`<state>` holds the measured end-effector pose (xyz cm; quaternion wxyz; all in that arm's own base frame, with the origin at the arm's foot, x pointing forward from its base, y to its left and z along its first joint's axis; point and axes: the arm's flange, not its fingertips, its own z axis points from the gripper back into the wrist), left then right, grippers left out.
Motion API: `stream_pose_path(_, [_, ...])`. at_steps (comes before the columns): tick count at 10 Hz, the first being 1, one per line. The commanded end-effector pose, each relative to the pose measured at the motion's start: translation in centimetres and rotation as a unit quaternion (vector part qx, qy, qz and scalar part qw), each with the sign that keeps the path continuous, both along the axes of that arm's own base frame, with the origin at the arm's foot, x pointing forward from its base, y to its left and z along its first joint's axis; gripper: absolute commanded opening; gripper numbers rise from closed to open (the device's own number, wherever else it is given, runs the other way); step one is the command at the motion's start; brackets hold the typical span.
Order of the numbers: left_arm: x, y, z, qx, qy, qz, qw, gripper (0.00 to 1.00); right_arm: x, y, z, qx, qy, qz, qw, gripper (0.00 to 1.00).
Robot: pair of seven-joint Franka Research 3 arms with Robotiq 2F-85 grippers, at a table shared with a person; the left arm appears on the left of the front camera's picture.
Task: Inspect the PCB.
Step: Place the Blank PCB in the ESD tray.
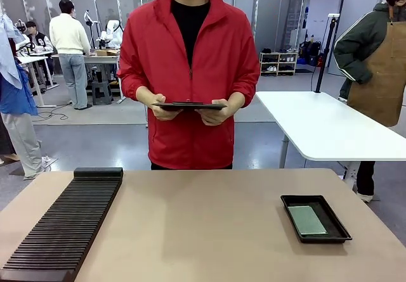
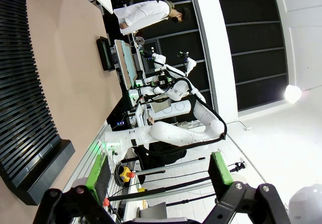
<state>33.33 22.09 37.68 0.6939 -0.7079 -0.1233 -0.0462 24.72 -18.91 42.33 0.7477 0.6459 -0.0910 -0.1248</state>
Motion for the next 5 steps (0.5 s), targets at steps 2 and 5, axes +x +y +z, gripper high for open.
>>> stream_pose_path(2, [-0.23, -0.17, 0.19, 0.004, -0.002, 0.003, 1.000, 1.00, -0.03, 0.06, 0.39, 0.004, -0.004, -0.002, 1.000, 1.00])
stream_pose_path(5, [-0.23, -0.17, 0.19, 0.004, -0.002, 0.003, 1.000, 1.00, -0.03, 0.06, 0.39, 0.004, -0.004, -0.002, 1.000, 1.00])
